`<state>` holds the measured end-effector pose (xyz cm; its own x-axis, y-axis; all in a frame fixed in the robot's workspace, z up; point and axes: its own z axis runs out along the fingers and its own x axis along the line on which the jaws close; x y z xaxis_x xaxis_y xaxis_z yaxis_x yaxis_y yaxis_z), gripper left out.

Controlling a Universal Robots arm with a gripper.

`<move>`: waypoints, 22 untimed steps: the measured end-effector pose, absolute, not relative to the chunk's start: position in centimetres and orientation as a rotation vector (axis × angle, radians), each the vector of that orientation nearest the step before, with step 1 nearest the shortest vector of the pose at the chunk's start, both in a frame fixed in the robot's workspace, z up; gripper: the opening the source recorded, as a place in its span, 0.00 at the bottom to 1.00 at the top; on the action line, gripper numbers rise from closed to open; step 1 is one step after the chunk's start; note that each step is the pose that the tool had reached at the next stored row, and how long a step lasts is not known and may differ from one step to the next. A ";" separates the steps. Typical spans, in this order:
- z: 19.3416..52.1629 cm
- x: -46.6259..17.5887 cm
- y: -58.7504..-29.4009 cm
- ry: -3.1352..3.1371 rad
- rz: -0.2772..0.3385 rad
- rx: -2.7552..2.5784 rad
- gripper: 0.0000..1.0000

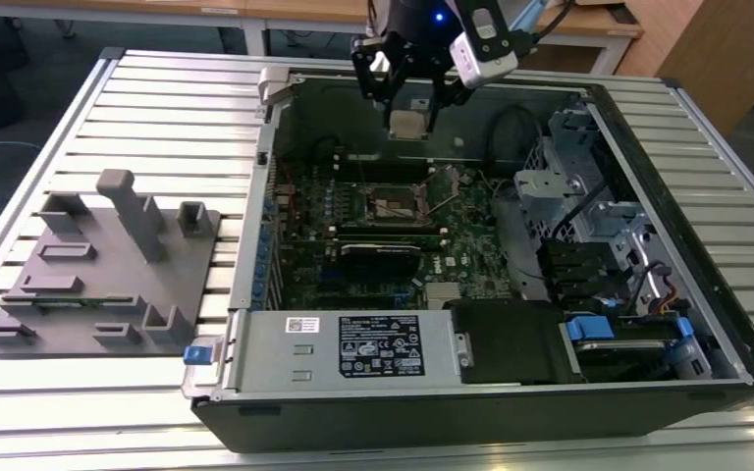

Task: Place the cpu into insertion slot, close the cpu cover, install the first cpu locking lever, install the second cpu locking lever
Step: 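Place the cpu into insertion slot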

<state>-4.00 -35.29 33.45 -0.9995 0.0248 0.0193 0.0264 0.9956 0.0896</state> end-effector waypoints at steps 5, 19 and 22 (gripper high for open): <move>33.3 -4.0 -35.3 -3.120 -0.140 -0.040 0.54; 32.8 -4.0 -35.3 -3.120 -0.140 -0.040 0.54; 32.7 -4.0 -35.3 -3.120 -0.140 -0.040 0.54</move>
<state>-4.00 -35.29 32.65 -0.9995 0.0247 0.0193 0.0264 0.9956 0.0895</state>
